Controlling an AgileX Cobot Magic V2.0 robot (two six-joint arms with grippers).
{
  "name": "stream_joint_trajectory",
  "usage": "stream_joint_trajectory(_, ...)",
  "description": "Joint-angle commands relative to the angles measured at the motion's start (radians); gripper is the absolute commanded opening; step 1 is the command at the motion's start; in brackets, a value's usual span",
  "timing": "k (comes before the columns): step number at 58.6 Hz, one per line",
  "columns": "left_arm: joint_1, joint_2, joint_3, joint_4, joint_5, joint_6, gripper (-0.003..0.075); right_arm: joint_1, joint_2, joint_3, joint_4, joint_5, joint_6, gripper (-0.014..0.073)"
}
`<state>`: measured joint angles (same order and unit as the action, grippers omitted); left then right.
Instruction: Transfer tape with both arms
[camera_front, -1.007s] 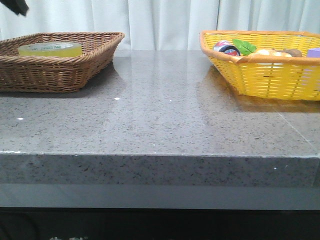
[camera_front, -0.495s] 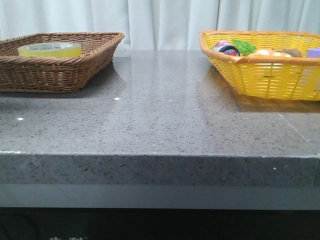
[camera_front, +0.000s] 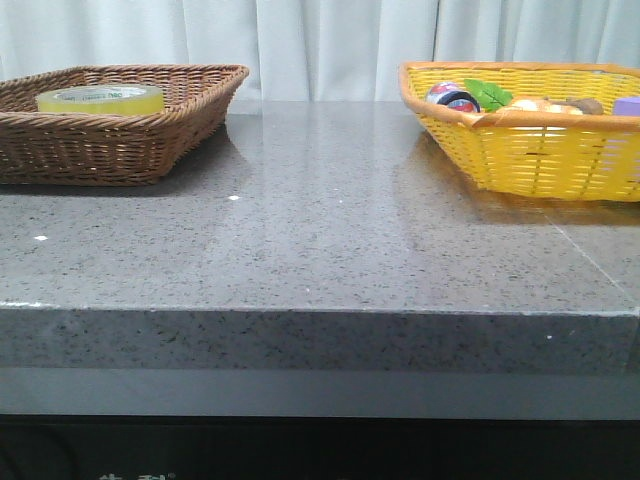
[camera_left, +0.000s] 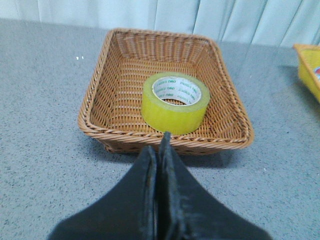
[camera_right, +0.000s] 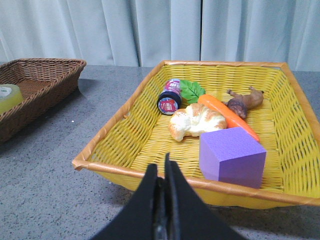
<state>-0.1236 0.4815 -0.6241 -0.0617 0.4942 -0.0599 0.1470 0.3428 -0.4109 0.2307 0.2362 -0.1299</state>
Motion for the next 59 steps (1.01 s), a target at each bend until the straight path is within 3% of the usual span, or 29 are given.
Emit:
stream_joint_trajectory(1, -0.007, -0.103, 0.036, -0.013, -0.083, -0.003, -0.0020, -0.004, 0.004, -0.026, 0.006, -0.077, -0.010, -0.0069)
stream_joint_trajectory(21, -0.007, -0.388, 0.176, -0.018, -0.115, -0.003, -0.0020, -0.004, 0.004, -0.026, 0.006, -0.077, -0.010, -0.0069)
stream_joint_trajectory(59, -0.007, -0.404, 0.189, -0.018, -0.107, -0.003, -0.0020, -0.004, 0.004, -0.026, 0.006, -0.077, -0.010, -0.0069)
